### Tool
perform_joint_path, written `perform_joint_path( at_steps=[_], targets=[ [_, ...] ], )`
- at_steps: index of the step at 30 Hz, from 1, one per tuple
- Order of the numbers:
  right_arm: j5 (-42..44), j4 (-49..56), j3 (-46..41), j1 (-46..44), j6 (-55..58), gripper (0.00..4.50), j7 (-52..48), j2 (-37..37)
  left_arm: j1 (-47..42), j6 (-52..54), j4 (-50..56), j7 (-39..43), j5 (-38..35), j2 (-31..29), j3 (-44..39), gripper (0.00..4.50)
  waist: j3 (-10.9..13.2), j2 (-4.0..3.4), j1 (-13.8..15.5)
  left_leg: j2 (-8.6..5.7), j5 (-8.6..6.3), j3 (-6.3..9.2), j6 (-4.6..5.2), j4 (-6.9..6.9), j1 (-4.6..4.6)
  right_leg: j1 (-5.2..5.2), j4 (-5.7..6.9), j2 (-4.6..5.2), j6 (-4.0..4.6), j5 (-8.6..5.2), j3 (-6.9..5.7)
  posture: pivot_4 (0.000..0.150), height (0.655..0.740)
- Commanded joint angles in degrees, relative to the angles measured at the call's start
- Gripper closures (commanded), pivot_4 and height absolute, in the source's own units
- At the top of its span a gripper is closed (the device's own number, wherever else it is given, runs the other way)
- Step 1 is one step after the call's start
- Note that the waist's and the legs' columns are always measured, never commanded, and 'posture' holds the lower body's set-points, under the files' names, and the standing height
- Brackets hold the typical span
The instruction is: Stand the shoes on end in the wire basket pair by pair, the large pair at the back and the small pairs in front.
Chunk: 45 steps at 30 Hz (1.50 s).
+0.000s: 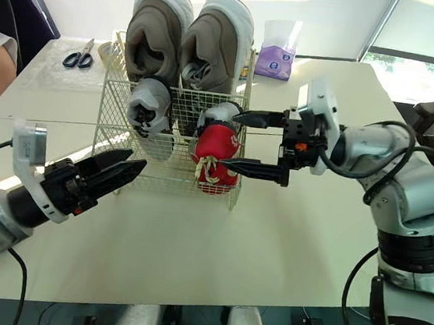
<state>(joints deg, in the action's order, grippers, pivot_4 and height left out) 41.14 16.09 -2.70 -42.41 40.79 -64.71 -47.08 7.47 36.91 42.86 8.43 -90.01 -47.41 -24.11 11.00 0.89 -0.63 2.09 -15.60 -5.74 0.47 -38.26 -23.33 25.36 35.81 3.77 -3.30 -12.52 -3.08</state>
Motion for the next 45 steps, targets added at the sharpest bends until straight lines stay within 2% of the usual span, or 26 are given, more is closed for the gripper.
perform_joint_path(
  at_steps=[1, 4, 6, 9, 11, 13, 16, 20, 25, 28, 31, 34, 39, 42, 45],
  targets=[
    [1.94, -4.80, -5.78, -5.76, -0.21, 0.00, 0.07, -1.79, -2.39, -1.47, -3.00, -0.97, -6.23, -1.99, -6.11, 0.04, 0.00, 0.00, 0.03, -0.01, 0.00, 0.00, 0.00, -0.01, 0.00, 0.00, 0.00, 0.01, 0.00, 0.00, 0.00, 0.150, 0.7400],
    [7.80, -9.79, -9.73, -13.12, 3.15, 0.00, 1.90, -0.36, -7.91, -2.65, -10.25, -6.73, -4.46, -5.91, -12.25, 0.04, 0.01, 0.00, 0.03, -0.02, 0.01, 0.01, -0.01, -0.04, -0.02, 0.02, 0.03, -0.02, 0.04, 0.01, 0.01, 0.150, 0.7400],
    [14.22, -9.99, -10.77, -16.14, 7.70, 0.00, 0.61, 0.83, -10.16, -2.67, -16.04, -12.29, 0.19, -8.84, -17.05, 0.04, 0.01, 0.00, -0.12, 0.00, 0.01, 0.03, -0.01, -0.02, 0.01, 0.00, 0.04, -0.05, 0.03, 0.01, 0.00, 0.150, 0.7400],
    [22.55, -6.39, -9.32, -15.88, 14.00, 0.00, -4.11, 1.60, -9.43, 0.27, -22.37, -17.67, 4.98, -12.39, -24.50, 0.04, 0.01, 0.00, -0.51, 0.12, 0.00, -0.07, 0.00, 0.08, 0.04, 0.03, 0.02, -0.09, -0.02, 0.04, 0.01, 0.150, 0.7400],
    [20.69, -1.24, -3.98, -11.87, 13.22, 0.00, -12.41, -0.99, -3.93, 7.21, -26.97, -19.15, 8.55, -15.28, -30.84, 0.04, 0.01, 0.00, -0.46, 0.17, -0.02, -0.13, 0.02, 0.13, 0.01, 0.09, 0.01, -0.08, -0.17, 0.12, 0.00, 0.150, 0.7400],
    [14.49, 1.67, 2.21, -8.95, 8.71, 0.00, -19.58, -3.64, 4.18, 16.41, -30.75, -21.22, 12.02, -17.10, -37.67, 0.04, 0.02, -0.01, -0.57, 0.20, -0.06, -0.15, 0.07, 0.16, -0.02, 0.12, -0.03, -0.07, -0.20, 0.10, -0.02, 0.150, 0.7400],
    [10.37, 1.70, 6.27, -9.08, 6.62, 0.00, -21.48, -4.59, 12.20, 25.33, -31.90, -21.83, 15.19, -17.05, -46.75, 0.04, 0.08, 0.06, -0.50, 0.17, -0.11, -0.32, 0.11, 0.15, -0.05, 0.25, -0.03, 0.02, -0.22, 0.07, -0.03, 0.150, 0.7400],
    [8.86, -0.42, 6.59, -10.82, 4.27, 0.00, -21.96, -2.48, 17.90, 36.98, -31.12, -26.08, 13.35, -14.51, -53.60, 0.04, 0.06, 0.13, 0.11, 0.17, -0.12, -0.27, -0.05, 0.12, -0.06, 0.27, -0.13, 0.22, 0.10, -0.04, -0.05, 0.150, 0.7400],
    [5.58, -3.27, 8.44, -11.46, 0.59, 0.00, -25.01, -0.90, 18.75, 40.75, -27.67, -37.22, 5.92, -5.90, -52.23, 0.04, -0.08, 0.23, -0.01, 0.12, -0.22, -0.20, -0.24, 0.21, -0.06, 0.44, -0.23, 0.79, 0.31, 0.02, -0.40, 0.150, 0.7400],
    [5.97, -5.01, 7.83, -12.24, 0.38, 0.00, -25.38, 0.58, 18.38, 36.63, -26.87, -46.75, -1.67, -0.61, -48.59, 0.04, -0.09, 0.23, -0.21, 0.09, -0.22, -0.21, -0.26, 0.25, -0.10, 0.39, -0.22, 0.93, 0.39, 0.07, -0.42, 0.150, 0.7400],
    [4.99, -5.84, 7.75, -12.77, -0.12, 0.00, -25.66, 1.02, 17.12, 32.29, -26.75, -52.70, -5.51, 0.50, -43.82, 0.04, -0.09, 0.23, -0.15, 0.08, -0.20, -0.22, -0.29, 0.30, -0.10, 0.38, -0.19, 0.99, 0.44, 0.10, -0.41, 0.150, 0.7400],
    [4.45, -5.95, 7.60, -12.68, -0.44, 0.00, -25.81, 0.94, 15.04, 28.90, -27.91, -55.74, -5.78, 0.20, -38.62, 0.04, -0.10, 0.22, -0.18, 0.08, -0.19, -0.22, -0.31, 0.30, -0.10, 0.40, -0.16, 1.00, 0.48, 0.12, -0.42, 0.150, 0.7400],
    [4.39, -4.41, 6.99, -11.58, 0.03, 0.00, -24.20, 0.64, 10.03, 26.30, -33.32, -54.85, -0.50, -0.50, -30.51, 0.04, -0.11, 0.19, -0.42, 0.07, -0.19, -0.26, -0.31, 0.31, -0.10, 0.40, -0.17, 1.00, 0.48, 0.12, -0.42, 0.150, 0.7400],
    [5.19, -2.68, 5.99, -10.39, 1.15, 0.00, -22.74, -0.24, 8.94, 26.13, -34.75, -54.78, 0.86, -0.68, -28.80, 0.79, -0.11, 0.19, -0.42, 0.07, -0.18, -0.27, -0.31, 0.32, -0.11, 0.42, -0.17, 1.00, 0.48, 0.12, -0.43, 0.150, 0.7400],
    [5.91, -1.28, 5.05, -9.37, 2.25, 0.00, -21.76, -0.88, 8.51, 26.12, -34.97, -54.82, 1.10, -0.98, -28.35, 2.27, -0.11, 0.19, -0.43, 0.07, -0.18, -0.27, -0.31, 0.32, -0.11, 0.42, -0.17, 1.02, 0.49, 0.12, -0.43, 0.150, 0.7400]
  ],
)
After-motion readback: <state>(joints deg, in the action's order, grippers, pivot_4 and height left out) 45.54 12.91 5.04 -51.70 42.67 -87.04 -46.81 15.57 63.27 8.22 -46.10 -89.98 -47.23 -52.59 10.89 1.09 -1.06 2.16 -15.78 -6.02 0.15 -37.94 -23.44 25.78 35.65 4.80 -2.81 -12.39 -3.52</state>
